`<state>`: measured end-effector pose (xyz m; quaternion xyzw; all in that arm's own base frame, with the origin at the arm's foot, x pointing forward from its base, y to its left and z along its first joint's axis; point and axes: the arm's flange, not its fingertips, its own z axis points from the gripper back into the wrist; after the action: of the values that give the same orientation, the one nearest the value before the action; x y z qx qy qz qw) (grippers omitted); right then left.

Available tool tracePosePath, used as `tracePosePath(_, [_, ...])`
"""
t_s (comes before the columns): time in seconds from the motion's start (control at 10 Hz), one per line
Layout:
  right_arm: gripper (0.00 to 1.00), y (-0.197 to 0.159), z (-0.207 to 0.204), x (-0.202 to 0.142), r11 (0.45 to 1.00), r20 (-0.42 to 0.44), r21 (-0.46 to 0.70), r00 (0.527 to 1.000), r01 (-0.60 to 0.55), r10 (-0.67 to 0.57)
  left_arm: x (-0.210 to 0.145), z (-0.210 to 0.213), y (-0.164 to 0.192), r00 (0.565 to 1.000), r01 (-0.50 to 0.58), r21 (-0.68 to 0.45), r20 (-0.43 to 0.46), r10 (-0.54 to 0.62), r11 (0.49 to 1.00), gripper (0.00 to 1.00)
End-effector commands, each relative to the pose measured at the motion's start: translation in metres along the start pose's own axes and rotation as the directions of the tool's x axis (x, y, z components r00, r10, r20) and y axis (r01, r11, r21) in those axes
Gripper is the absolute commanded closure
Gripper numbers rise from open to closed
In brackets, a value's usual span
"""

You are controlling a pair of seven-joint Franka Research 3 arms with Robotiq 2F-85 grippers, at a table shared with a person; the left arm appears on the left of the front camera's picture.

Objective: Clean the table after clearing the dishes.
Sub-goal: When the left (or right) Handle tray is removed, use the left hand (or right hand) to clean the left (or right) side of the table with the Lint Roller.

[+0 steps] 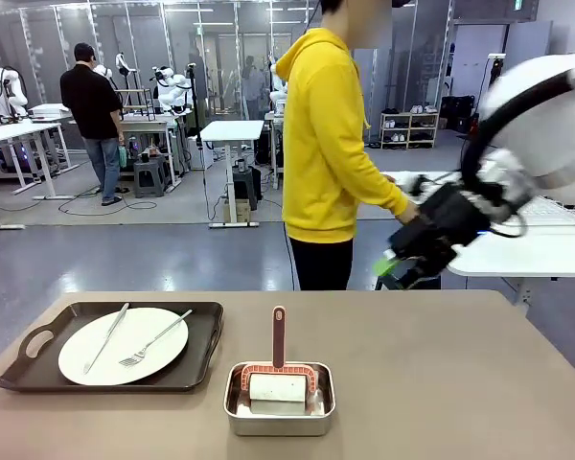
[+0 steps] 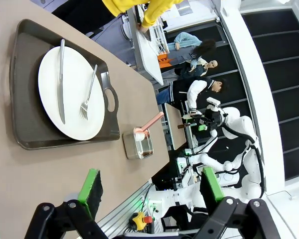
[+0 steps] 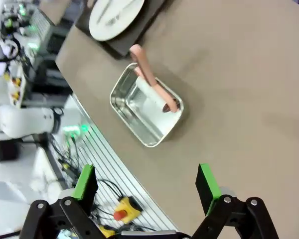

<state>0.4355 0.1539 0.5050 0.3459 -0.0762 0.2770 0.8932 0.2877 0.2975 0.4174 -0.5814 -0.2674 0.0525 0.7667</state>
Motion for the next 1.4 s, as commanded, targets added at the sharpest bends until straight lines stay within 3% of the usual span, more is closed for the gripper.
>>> tracePosePath(0.0, [0.00,0.023,-0.037,0.029,0.988,-0.141,-0.103,0.985,-0.116,0.101,0.000,0.002,-0.001,1.000,0.007,-0.002,0.001,-0.007,1.000,0.00])
tracePosePath(0.2, [0.00,0.057,-0.093,0.051,0.956,-0.307,-0.129,0.927,-0.265,0.215,0.000,0.002,-0.001,1.000,0.007,-0.002,0.001,-0.007,1.000,0.00])
tracePosePath(0.4, [0.00,0.076,-0.133,0.066,0.910,-0.407,-0.112,0.854,-0.399,0.325,0.000,0.002,-0.001,1.000,0.007,-0.002,0.001,-0.007,1.000,0.00])
tracePosePath(0.6, [0.00,0.084,-0.145,0.069,0.895,-0.410,-0.067,0.830,-0.441,0.378,0.000,0.002,-0.001,1.000,0.007,-0.002,0.001,-0.007,1.000,0.00])
tracePosePath(0.7, [0.00,0.085,-0.134,0.064,0.875,-0.401,-0.100,0.824,-0.473,0.400,0.000,0.002,-0.001,1.000,0.007,-0.002,0.001,-0.007,1.000,0.00])
tracePosePath(0.8, [0.00,0.085,-0.152,0.063,0.905,-0.418,-0.072,0.837,-0.419,0.354,0.000,0.002,-0.001,1.000,0.007,-0.002,0.001,-0.007,1.000,0.00])
tracePosePath(1.3, [0.00,0.085,-0.152,0.063,0.905,-0.418,-0.072,0.837,-0.419,0.354,0.000,0.002,-0.001,1.000,0.007,-0.002,0.001,-0.007,1.000,0.00])
